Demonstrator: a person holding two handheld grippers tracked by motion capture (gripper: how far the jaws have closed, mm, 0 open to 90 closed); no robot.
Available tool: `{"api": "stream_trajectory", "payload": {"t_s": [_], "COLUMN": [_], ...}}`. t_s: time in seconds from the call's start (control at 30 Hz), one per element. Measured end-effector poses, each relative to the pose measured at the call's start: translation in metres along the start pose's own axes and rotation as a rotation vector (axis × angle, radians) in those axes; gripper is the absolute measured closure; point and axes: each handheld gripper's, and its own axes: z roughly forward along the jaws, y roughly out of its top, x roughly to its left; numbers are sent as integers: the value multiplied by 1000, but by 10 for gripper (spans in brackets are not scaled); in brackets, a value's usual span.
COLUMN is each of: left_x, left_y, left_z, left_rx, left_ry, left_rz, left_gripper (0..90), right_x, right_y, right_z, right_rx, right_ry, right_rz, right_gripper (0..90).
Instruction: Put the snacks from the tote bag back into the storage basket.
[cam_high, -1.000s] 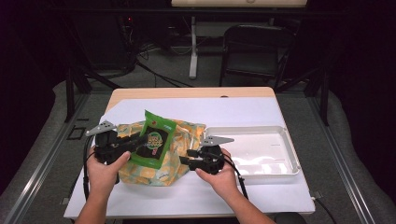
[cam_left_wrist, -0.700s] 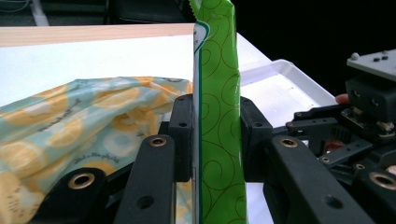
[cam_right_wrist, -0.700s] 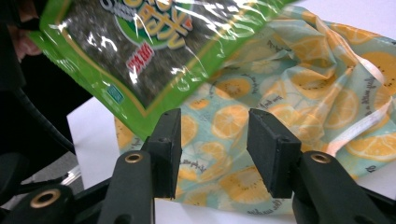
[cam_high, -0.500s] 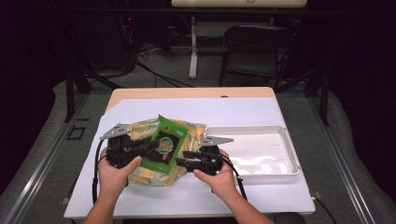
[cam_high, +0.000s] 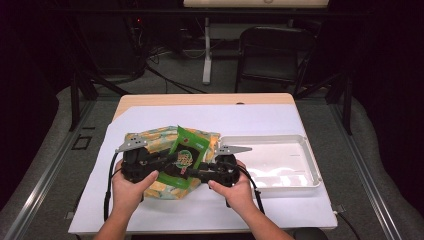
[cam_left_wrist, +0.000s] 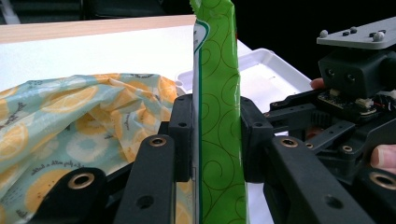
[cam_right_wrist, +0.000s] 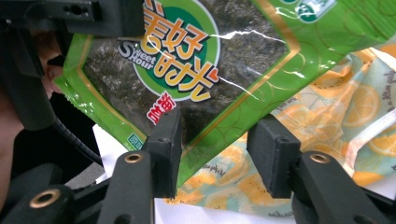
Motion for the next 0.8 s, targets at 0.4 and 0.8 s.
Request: {"api": "stream_trajectory", "payload": {"t_s": [0.4,0.8], "left_x": [-1,-3], "left_y": [12,35], "left_z": [10,34], "left_rx": [-21,-25], "left_ry": [-24,-37], "left_rz": [-3,2], "left_gripper": [710,712], "right_x": [-6,-24], "right_y": [18,49], "right_z": [-17,-33], "right_rx": [-66,-112], "right_ry": [-43,-99], "right_rz": [28,42], "right_gripper": [596,631]}}
